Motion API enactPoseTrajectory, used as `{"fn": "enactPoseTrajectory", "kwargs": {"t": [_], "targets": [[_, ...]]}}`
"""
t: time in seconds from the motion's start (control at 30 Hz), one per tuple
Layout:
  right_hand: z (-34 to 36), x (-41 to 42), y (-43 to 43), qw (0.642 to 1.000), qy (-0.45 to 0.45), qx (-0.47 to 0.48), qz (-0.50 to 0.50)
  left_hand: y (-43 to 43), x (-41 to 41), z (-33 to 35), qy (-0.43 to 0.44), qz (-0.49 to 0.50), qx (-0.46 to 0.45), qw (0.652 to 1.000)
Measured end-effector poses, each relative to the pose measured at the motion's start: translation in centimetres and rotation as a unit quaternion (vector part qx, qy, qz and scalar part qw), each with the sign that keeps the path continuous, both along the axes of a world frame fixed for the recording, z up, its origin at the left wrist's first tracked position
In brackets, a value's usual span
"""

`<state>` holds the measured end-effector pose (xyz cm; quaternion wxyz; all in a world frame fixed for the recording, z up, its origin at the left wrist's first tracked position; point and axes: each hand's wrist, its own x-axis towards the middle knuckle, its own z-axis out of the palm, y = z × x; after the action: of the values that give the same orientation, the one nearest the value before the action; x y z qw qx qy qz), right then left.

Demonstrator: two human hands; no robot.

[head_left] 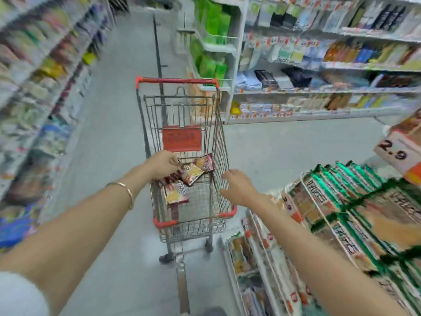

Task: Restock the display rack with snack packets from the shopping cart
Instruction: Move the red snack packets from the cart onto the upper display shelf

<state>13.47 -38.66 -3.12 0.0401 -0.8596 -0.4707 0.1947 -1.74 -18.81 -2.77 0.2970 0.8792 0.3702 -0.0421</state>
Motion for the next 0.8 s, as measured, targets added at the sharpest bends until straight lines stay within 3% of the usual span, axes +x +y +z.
{"fn": "enactPoseTrajectory", "kwargs": {"t": [0.17, 0.37, 0.53, 0.67, 0.8], "targets": [[-5.8, 3.5, 4.6, 0.992, 0.1, -0.071, 0.02, 3.5, 1.3, -5.2, -0.003, 0.069, -0.077, 0.995], [-13.1, 10.4, 11.0, 0.971, 0.217, -0.101, -0.023, 8.8, 6.8, -11.3, -0.031, 0.169, -0.176, 0.969], [-17.2, 14.9, 16.3, 0.935, 0.308, -0.08, -0.154, 11.2, 10.4, -15.5, -0.096, 0.366, -0.284, 0.881], [-21.3, 17.5, 21.1, 0.918, 0.329, -0.096, -0.199, 12.3, 12.0, -19.6, -0.089, 0.433, -0.337, 0.831], [-24.5, 18.4, 25.7, 0.911, 0.344, -0.112, -0.199, 13.5, 12.8, -22.3, -0.073, 0.474, -0.352, 0.804]]}}
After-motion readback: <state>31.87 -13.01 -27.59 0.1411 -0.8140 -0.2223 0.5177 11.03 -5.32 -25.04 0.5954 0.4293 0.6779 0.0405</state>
